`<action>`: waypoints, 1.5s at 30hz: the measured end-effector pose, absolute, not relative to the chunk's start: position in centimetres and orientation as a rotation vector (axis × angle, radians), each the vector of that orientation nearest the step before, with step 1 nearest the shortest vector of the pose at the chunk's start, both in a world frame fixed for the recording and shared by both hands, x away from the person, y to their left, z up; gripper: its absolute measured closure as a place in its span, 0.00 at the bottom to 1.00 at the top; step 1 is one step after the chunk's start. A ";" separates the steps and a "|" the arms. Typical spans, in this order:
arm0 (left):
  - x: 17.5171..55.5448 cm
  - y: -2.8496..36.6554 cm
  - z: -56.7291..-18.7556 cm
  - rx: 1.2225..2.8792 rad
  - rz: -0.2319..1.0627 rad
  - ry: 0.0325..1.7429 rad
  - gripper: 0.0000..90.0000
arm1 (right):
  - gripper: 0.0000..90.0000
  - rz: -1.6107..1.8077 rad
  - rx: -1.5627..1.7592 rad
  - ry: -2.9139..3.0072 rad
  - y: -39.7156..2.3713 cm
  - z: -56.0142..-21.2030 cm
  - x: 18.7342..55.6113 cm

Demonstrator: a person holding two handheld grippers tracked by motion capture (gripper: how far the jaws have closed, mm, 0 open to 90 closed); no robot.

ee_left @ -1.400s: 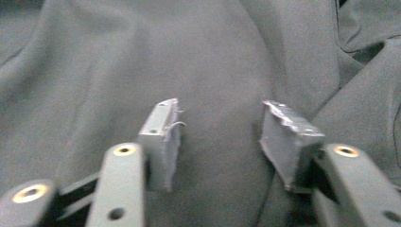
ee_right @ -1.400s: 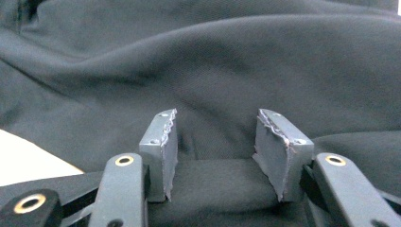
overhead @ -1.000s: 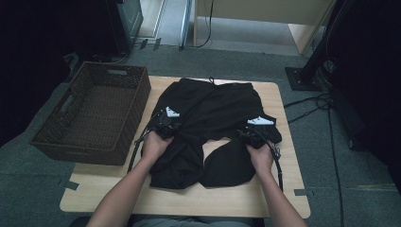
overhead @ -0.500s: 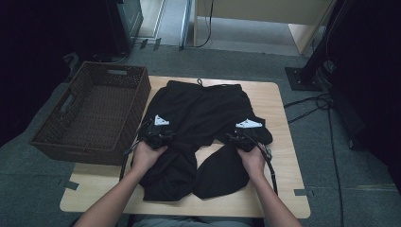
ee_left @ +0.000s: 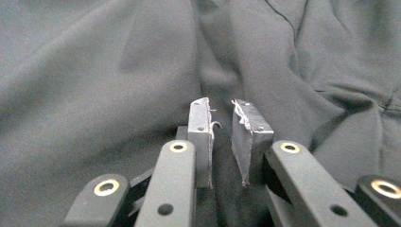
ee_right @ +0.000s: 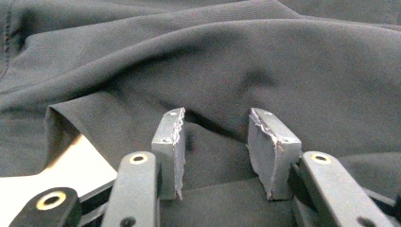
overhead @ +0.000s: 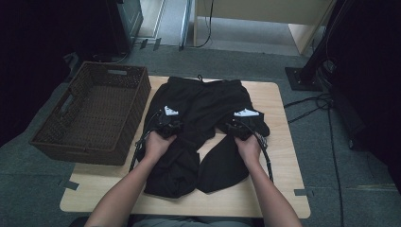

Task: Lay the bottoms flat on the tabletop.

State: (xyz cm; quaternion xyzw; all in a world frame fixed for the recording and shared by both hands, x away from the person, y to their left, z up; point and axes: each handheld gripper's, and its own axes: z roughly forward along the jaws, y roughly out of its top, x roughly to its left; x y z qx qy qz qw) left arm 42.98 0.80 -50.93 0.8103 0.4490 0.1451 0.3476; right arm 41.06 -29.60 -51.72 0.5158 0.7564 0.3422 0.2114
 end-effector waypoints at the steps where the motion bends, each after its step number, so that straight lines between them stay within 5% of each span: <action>1: 43.6 0.6 -50.9 2.106 0.391 1.167 0.87 | 0.65 0.941 1.439 2.101 -29.6 -51.7 41.7; 9: 48.1 0.2 -50.8 2.086 0.417 1.226 0.86 | 0.67 0.881 1.522 2.075 -29.2 -51.2 46.7; 14: 49.4 0.0 -50.3 2.112 0.362 1.266 0.73 | 0.54 0.851 1.553 2.086 -28.7 -51.0 48.0; 24: 42.4 2.6 -47.4 2.021 0.266 1.117 0.62 | 0.55 0.995 1.462 2.093 -29.6 -49.4 40.1; 31: 38.1 2.8 -48.4 2.120 0.283 1.065 0.59 | 0.53 0.932 1.405 2.143 -29.7 -50.5 34.9; 39: 38.0 2.3 -50.8 2.146 0.274 1.075 0.57 | 0.51 0.883 1.399 2.160 -30.0 -51.3 34.2; 45: 39.1 1.9 -51.1 2.124 0.369 1.095 0.64 | 0.50 0.938 1.408 2.155 -30.2 -51.6 35.0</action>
